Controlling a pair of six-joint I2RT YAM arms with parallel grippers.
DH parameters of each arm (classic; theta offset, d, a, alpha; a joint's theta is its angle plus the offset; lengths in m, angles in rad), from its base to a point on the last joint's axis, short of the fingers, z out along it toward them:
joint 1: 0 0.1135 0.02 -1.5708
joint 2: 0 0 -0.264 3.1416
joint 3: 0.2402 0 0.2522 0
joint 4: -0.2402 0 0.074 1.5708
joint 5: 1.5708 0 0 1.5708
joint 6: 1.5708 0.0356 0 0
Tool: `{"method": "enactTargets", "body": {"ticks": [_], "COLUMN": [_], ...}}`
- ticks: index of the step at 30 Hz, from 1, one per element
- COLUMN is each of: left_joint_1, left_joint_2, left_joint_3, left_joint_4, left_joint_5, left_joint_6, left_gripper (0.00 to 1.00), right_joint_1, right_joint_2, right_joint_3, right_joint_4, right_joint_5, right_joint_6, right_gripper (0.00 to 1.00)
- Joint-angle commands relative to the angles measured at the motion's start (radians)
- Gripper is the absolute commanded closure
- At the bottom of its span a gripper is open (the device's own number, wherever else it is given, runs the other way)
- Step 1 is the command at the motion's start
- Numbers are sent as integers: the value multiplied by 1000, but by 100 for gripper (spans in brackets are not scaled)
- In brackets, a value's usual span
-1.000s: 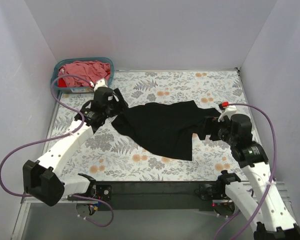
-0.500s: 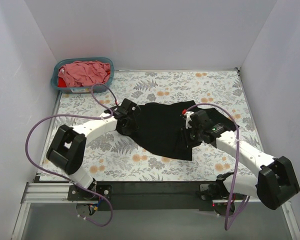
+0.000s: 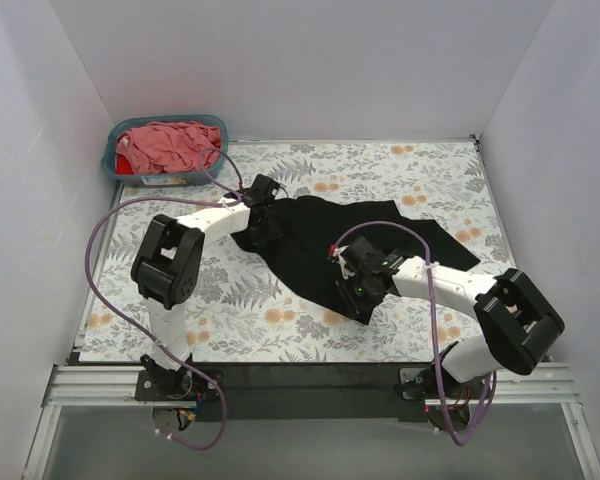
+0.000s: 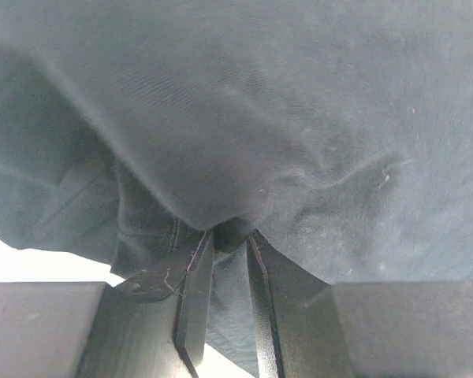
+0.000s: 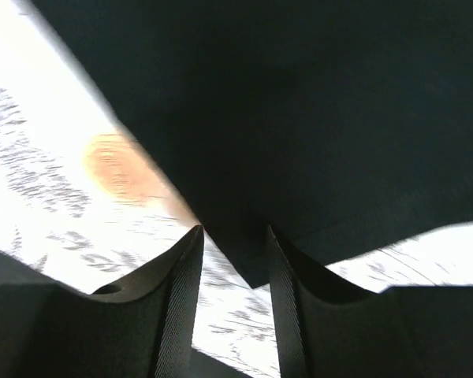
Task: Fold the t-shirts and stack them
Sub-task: Flatten the tshirt out
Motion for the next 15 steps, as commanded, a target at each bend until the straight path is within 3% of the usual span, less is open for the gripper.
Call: {"method": "enactTargets", "body": {"ticks": [1,8,13,15], "left_joint_1": [44,85,116,129], "left_joint_2": [116,299,346,334], "left_joint_3": [62,295,492,537], "left_joint_4": [-16,-56,-71,-73], "left_joint_5": [-62,-57,-51,-47], "left_joint_6": [60,141,215,220], "left_gripper": [77,71,62,53], "right_joint_1": [126,340,386,384], "right_joint_2": [88,366,476,467], "right_joint_3": [32,314,515,575], "right_joint_4": [-23,-70,-83,-86], "right_joint_5": [-65,-183,-264,-252], "right_joint_6": [9,-20,-41,-35], "right_gripper": [55,53,53,52]}}
